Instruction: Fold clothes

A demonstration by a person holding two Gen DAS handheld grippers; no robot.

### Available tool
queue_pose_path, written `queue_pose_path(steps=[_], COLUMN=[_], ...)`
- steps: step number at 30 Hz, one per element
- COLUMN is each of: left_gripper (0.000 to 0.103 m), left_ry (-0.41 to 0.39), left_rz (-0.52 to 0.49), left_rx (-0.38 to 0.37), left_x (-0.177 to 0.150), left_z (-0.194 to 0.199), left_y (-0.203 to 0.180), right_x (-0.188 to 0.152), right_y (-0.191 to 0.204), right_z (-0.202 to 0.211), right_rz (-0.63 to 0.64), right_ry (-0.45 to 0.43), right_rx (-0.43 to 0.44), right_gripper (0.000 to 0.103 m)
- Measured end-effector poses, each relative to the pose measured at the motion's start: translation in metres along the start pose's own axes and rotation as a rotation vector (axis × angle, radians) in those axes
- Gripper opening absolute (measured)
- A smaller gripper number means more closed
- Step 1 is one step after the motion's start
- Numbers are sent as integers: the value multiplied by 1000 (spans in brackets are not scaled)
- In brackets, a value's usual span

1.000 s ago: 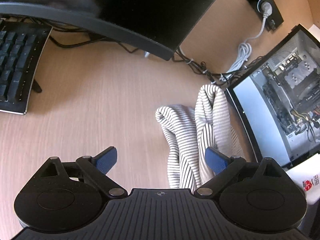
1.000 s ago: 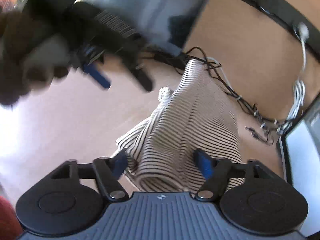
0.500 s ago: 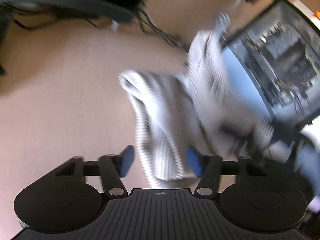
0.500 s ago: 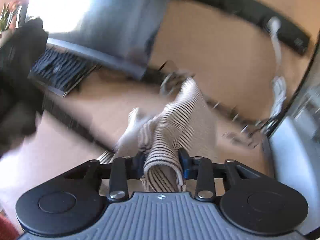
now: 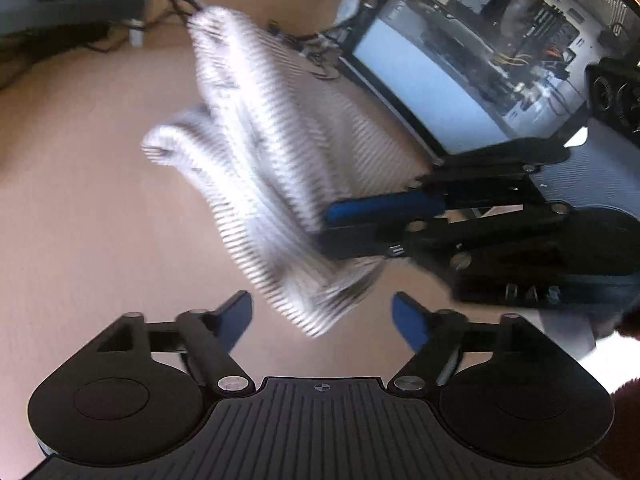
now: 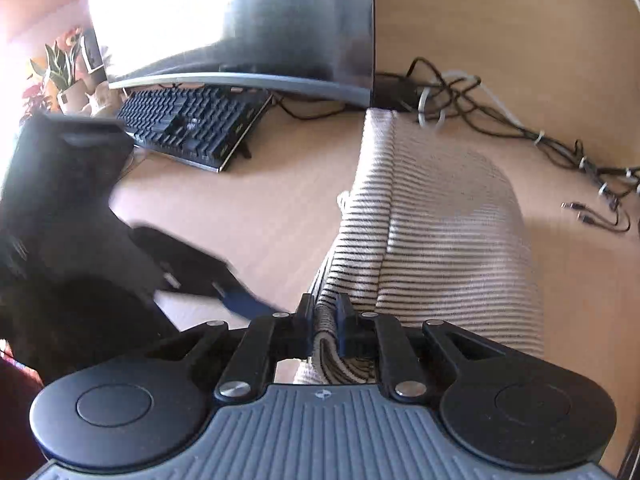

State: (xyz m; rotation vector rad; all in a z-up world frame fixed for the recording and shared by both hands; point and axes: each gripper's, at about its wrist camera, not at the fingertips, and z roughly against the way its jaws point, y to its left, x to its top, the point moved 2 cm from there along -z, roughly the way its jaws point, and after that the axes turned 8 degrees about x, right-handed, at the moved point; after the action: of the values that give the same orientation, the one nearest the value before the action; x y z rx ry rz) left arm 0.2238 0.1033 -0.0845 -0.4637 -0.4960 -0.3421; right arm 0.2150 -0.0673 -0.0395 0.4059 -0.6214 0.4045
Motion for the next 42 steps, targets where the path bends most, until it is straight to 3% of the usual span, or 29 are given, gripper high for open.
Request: queue_pose_path(steps=[3, 6, 11, 14, 18, 19, 20, 21, 22, 23, 29, 33, 38, 42], left_gripper=[84, 82, 83, 84, 80, 80, 79, 80, 80, 80, 80, 80, 79, 79], left_ry=[-15, -93, -210, -214, -106, -92, -92, -94, -98, -101, -118, -123, -130, -149], left_rz=[75, 114, 52, 18, 79, 94, 101, 105, 107, 111, 115, 81, 77, 70], left_rx=[63, 71, -16, -84, -48, -43, -41, -40, -40, -39, 6, 60, 121, 193], left_x=[8, 31, 76, 99, 105, 103, 102, 100, 98, 96, 84, 82, 75, 61], left_z=[17, 37, 50, 31, -18, -24, -28, -28, -27, -26, -24, -23, -20, -14], left_y=[22, 26, -14, -41, -45, -43, -42, -41, -40, -39, -39, -48, -54, -49], right_x=[-1, -8, -14, -16, -18, -18, -20, -23, -25, -28, -20, -2, -1, -5], right_y=[-1, 1, 4, 6, 7, 5, 3, -2, -8, -14, -88, -140, -156, -151], right_z=[-7, -14, -16, -16, 1, 10, 20, 32, 43, 53, 74, 41, -19, -43], right_rz=[-14, -35, -32, -25, 21, 25, 25, 24, 19, 14, -201, -414, -511, -535], right_ry=[-9, -23, -42, -54, -88, -99, -113, -130, -150, -169, -252, -273, -110, -67], right_rx=[9, 19, 26, 28, 20, 19, 13, -1, -16, -31, -70, 58, 130, 243], right_gripper=[11, 11, 11, 11, 13, 16, 31, 63, 86, 90, 99, 99, 99, 95])
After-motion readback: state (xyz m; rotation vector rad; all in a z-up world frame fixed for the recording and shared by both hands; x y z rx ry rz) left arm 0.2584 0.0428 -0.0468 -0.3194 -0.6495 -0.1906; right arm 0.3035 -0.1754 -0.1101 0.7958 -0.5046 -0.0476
